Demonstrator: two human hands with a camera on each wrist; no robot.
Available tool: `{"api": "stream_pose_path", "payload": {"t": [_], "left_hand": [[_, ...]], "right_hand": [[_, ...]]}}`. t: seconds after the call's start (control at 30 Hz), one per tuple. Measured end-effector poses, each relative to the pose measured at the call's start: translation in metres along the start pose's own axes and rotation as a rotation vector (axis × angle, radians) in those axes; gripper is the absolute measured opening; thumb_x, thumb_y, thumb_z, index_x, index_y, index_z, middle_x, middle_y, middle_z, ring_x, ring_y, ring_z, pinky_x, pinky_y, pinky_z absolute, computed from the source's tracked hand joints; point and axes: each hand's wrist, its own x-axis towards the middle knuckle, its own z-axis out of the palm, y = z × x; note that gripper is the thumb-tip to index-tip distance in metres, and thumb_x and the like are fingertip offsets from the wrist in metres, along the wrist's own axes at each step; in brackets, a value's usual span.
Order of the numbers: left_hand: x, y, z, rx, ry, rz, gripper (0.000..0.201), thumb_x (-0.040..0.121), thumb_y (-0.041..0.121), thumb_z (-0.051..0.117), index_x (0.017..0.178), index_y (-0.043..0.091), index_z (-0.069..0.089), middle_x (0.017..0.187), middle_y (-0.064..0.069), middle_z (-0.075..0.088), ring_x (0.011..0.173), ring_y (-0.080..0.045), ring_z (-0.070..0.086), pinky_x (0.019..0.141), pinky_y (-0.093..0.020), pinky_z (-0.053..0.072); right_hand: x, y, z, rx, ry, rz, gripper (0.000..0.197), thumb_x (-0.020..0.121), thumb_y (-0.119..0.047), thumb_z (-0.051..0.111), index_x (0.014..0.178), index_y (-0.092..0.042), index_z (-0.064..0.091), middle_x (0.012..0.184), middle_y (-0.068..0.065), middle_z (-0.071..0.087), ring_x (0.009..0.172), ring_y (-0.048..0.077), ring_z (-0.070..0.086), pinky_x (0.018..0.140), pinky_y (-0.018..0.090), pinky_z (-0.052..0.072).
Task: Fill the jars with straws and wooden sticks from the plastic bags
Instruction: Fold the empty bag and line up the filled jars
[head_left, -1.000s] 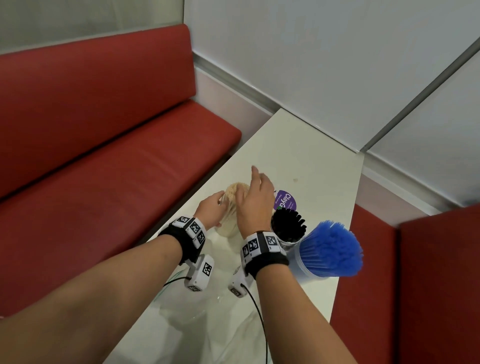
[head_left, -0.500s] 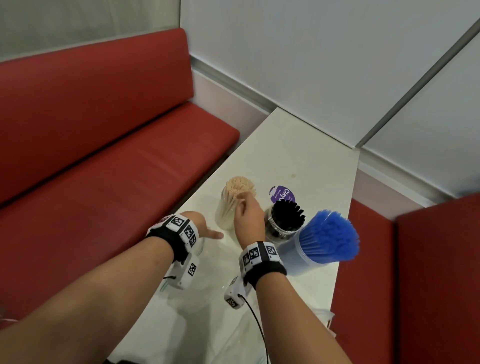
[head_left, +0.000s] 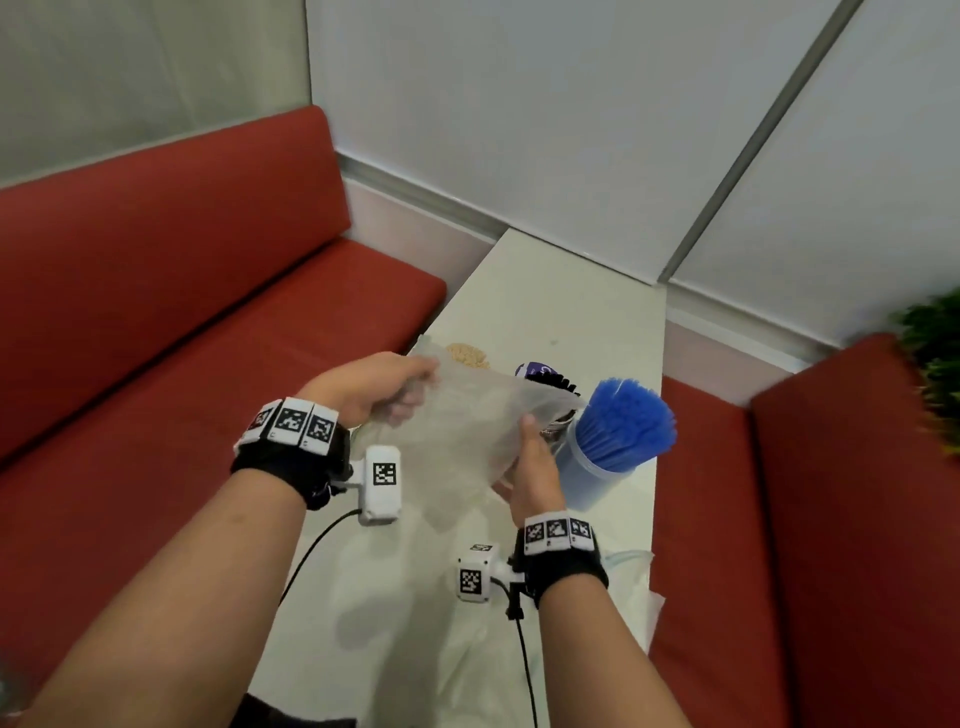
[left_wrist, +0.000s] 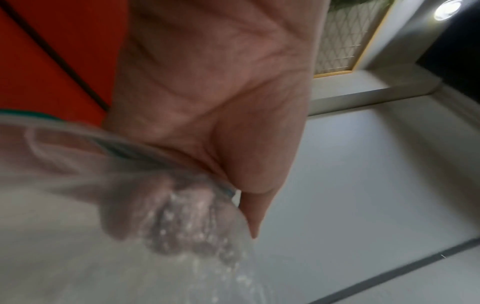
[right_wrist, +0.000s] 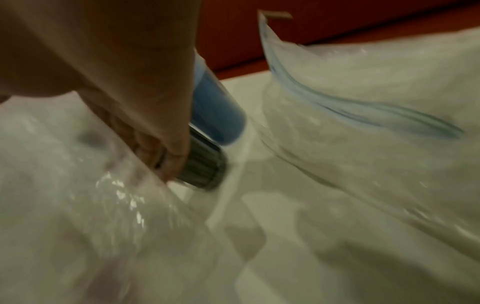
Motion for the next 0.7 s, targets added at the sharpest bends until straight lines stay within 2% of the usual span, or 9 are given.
{"api": "stream_pose_path", "payload": {"t": [0.07,0.13,0.2,0.27,0.33,0.4,0.53,0.6,0.7], "left_hand": [[-0.008,0.006,0.005,0.023,0.012,0.058,0.039,0.096,0.047,0.055,0.079,0.012,0.061,0.052,0.0,0.044,0.043,-0.016,0.038,0.042,-0.022,0.032],[-0.012,0.01,0.012,-0.037,0.09,0.17,0.039,0.094,0.042,0.061,0.073,0.009,0.067,0.06,-0.006,0.06,0.049,-0.019,0.055,0.046,-0.024,0.047],[-0.013,0.013,0.014,-0.167,0.24,0.325,0.03,0.096,0.03,0.061,0.079,0.008,0.072,0.077,-0.017,0.067,0.064,-0.024,0.061,0.059,-0.029,0.051],[-0.013,0.015,0.01,-0.219,0.372,0.438,0.024,0.097,0.027,0.058,0.091,0.009,0.073,0.092,-0.026,0.065,0.077,-0.028,0.058,0.07,-0.037,0.046],[-0.013,0.019,0.005,-0.268,0.439,0.469,0.024,0.097,0.028,0.058,0.086,0.013,0.074,0.089,-0.024,0.065,0.075,-0.027,0.057,0.064,-0.034,0.047],[-0.014,0.023,0.007,-0.305,0.472,0.46,0.025,0.094,0.028,0.063,0.078,0.012,0.073,0.079,-0.017,0.067,0.067,-0.024,0.06,0.054,-0.028,0.05],[-0.017,0.034,0.025,-0.455,0.533,0.398,0.02,0.078,0.02,0.065,0.061,0.013,0.074,0.06,-0.004,0.068,0.047,-0.018,0.06,0.046,-0.023,0.047],[-0.018,0.041,0.027,-0.454,0.443,0.373,0.02,0.076,0.018,0.061,0.066,0.01,0.076,0.064,-0.004,0.072,0.049,-0.018,0.063,0.044,-0.021,0.049],[-0.013,0.05,0.029,-0.278,0.267,0.299,0.026,0.075,0.018,0.061,0.096,0.008,0.073,0.078,-0.01,0.076,0.056,-0.024,0.067,0.051,-0.029,0.054]], "right_hand": [[-0.012,-0.02,0.004,-0.026,0.093,-0.242,0.034,0.101,-0.046,0.055,0.117,-0.019,0.066,0.11,-0.002,0.073,0.103,0.017,0.068,0.09,0.038,0.057],[-0.02,-0.039,0.001,-0.009,0.192,-0.414,0.021,0.102,-0.033,0.056,0.096,-0.016,0.066,0.079,-0.009,0.067,0.076,0.008,0.064,0.07,0.026,0.056],[-0.023,-0.052,-0.007,-0.118,0.308,-0.568,0.024,0.103,-0.029,0.054,0.084,-0.016,0.059,0.071,-0.009,0.057,0.066,0.005,0.052,0.066,0.022,0.046],[-0.03,-0.058,-0.018,-0.281,0.36,-0.677,0.03,0.105,-0.032,0.051,0.081,-0.014,0.053,0.07,-0.007,0.051,0.062,0.003,0.043,0.062,0.019,0.038],[-0.037,-0.064,-0.031,-0.365,0.374,-0.712,0.036,0.104,-0.038,0.052,0.077,-0.014,0.048,0.066,-0.008,0.044,0.056,0.002,0.036,0.055,0.017,0.033],[-0.046,-0.073,-0.045,-0.342,0.368,-0.713,0.041,0.099,-0.044,0.058,0.073,-0.016,0.045,0.063,-0.01,0.041,0.055,0.004,0.034,0.055,0.02,0.033],[-0.056,-0.09,-0.064,-0.465,0.255,-0.744,0.037,0.09,-0.047,0.072,0.083,-0.014,0.058,0.07,-0.014,0.062,0.062,-0.006,0.051,0.061,0.009,0.041],[-0.061,-0.094,-0.074,-0.48,0.196,-0.719,0.034,0.095,-0.049,0.065,0.085,-0.017,0.064,0.072,-0.011,0.064,0.068,-0.003,0.056,0.068,0.018,0.046],[-0.067,-0.1,-0.092,-0.471,0.198,-0.687,0.041,0.098,-0.054,0.057,0.067,-0.028,0.062,0.064,-0.012,0.053,0.063,0.006,0.049,0.066,0.032,0.042]]}}
